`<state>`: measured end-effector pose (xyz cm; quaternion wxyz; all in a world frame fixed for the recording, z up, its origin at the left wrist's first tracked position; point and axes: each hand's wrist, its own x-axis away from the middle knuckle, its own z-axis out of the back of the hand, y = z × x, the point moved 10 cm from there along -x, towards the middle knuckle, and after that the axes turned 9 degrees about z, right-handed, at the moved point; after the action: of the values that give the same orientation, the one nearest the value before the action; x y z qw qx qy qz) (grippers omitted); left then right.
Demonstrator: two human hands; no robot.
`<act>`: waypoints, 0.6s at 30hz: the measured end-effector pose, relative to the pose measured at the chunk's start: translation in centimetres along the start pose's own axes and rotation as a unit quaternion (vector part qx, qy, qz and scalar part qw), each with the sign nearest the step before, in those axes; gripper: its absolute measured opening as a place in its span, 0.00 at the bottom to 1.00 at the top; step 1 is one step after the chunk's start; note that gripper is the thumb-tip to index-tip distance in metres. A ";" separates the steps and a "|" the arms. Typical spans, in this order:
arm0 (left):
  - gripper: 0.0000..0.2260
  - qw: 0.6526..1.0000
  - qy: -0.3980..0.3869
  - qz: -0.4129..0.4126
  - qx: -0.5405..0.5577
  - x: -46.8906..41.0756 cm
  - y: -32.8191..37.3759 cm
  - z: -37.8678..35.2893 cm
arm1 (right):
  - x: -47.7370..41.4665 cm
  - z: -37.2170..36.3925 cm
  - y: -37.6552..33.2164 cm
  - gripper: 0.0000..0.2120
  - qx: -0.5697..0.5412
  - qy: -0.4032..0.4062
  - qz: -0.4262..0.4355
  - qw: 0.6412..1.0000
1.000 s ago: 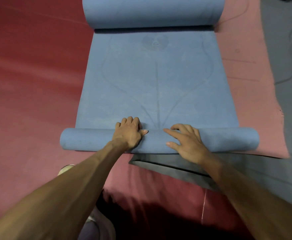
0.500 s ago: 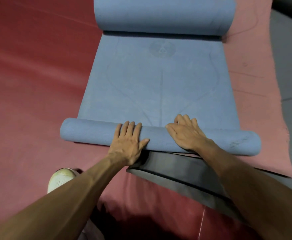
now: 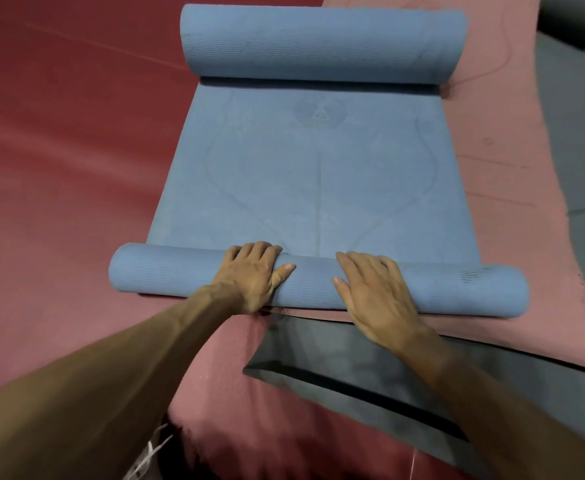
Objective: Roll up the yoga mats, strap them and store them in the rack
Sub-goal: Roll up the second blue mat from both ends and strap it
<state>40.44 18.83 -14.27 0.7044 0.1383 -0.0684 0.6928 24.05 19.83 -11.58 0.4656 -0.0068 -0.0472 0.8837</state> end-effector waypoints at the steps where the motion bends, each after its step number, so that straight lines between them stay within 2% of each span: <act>1: 0.30 1.000 -0.013 -0.002 0.005 -0.2 -0.1 -0.1 | 0.2 0.0 -0.1 0.25 0.007 0.007 0.004 1.000; 3: 0.25 0.999 -0.037 -0.003 0.026 -0.7 -0.2 -0.2 | 0.4 0.0 0.0 0.27 0.014 0.011 0.001 1.000; 5: 0.24 0.998 -0.051 0.005 0.046 -1.5 -0.3 0.0 | 0.6 -0.1 0.3 0.29 0.015 0.005 -0.003 1.000; 8: 0.24 0.996 -0.061 0.019 0.069 -2.9 -0.3 0.1 | -0.1 -0.9 0.9 0.39 0.010 -0.049 -0.004 0.999; 12: 0.20 0.999 -0.018 0.027 0.025 -3.5 -0.3 1.2 | -1.7 -1.7 1.5 0.52 0.026 -0.147 0.001 0.989; 15: 0.18 0.999 0.011 0.041 0.024 -3.5 -0.3 1.9 | -2.7 -1.3 2.1 0.54 0.027 -0.162 0.018 0.986; 18: 0.17 0.997 0.057 0.037 0.022 -2.6 0.0 2.6 | -3.5 -1.3 2.8 0.51 0.014 -0.166 0.032 0.986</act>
<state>40.58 15.55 -12.61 0.6781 0.1113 -0.0175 0.7263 23.80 15.42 -13.26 0.4232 0.1447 -0.1112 0.8874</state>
